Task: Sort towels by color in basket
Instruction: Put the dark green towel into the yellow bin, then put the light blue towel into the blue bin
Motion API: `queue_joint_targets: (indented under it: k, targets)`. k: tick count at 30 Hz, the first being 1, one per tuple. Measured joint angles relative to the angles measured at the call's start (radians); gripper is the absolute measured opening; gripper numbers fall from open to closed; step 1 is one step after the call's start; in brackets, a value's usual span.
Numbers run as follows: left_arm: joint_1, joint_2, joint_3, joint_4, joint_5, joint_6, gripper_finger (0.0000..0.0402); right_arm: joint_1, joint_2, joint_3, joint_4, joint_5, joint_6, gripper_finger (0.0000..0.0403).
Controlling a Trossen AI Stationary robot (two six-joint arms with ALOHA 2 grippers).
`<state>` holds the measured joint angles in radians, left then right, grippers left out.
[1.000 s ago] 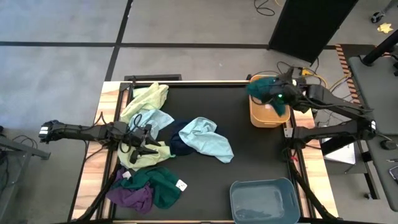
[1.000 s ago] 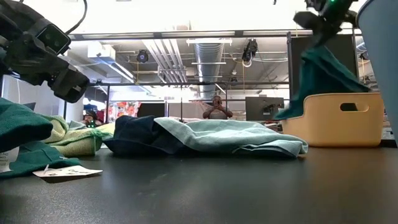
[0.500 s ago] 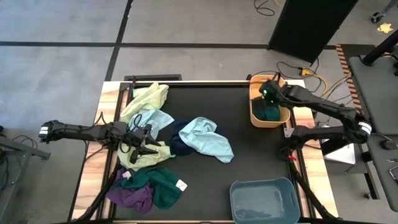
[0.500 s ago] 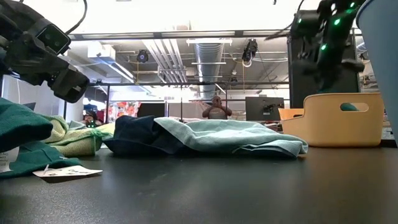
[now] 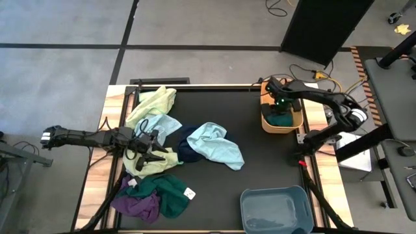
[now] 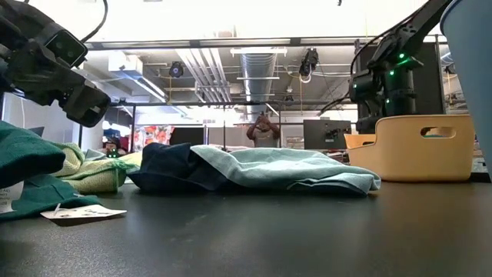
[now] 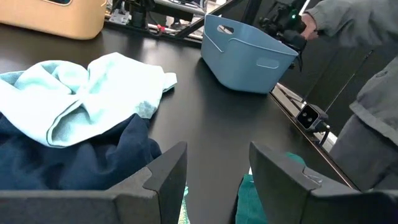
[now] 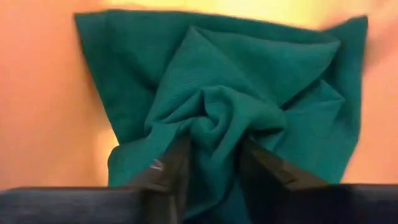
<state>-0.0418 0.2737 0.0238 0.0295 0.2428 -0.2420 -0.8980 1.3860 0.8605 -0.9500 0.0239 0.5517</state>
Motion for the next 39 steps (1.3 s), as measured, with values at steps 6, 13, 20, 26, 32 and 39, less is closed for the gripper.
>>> queue_joint_targets:
  k: [6,13,20,26,32,39]
  targets:
    - [0.0,0.0,0.0,0.0,0.0,0.0,0.0159,0.015,-0.063,0.089,-0.154,0.077,-0.013,0.0203]
    - [0.001,0.0,0.0,0.0,-0.001,0.098,0.0159,0.181,-0.286,0.201,-0.15,0.116,0.061,0.0269]
    - [0.001,0.0,0.0,0.058,-0.079,0.282,0.0159,0.411,-0.36,0.225,-0.126,0.126,0.109,0.0287]
    - [0.001,0.009,0.0,0.171,-0.14,0.267,0.0159,0.678,-0.317,0.225,0.192,0.024,0.052,0.0278]
    - [0.0,0.014,0.0,0.283,-0.138,-0.025,0.0159,0.86,-0.146,0.225,0.365,0.028,0.024,0.0264]
    - [0.0,0.025,0.0,0.285,-0.172,-0.364,0.0159,0.914,0.08,0.225,0.36,0.049,0.073,0.0244]
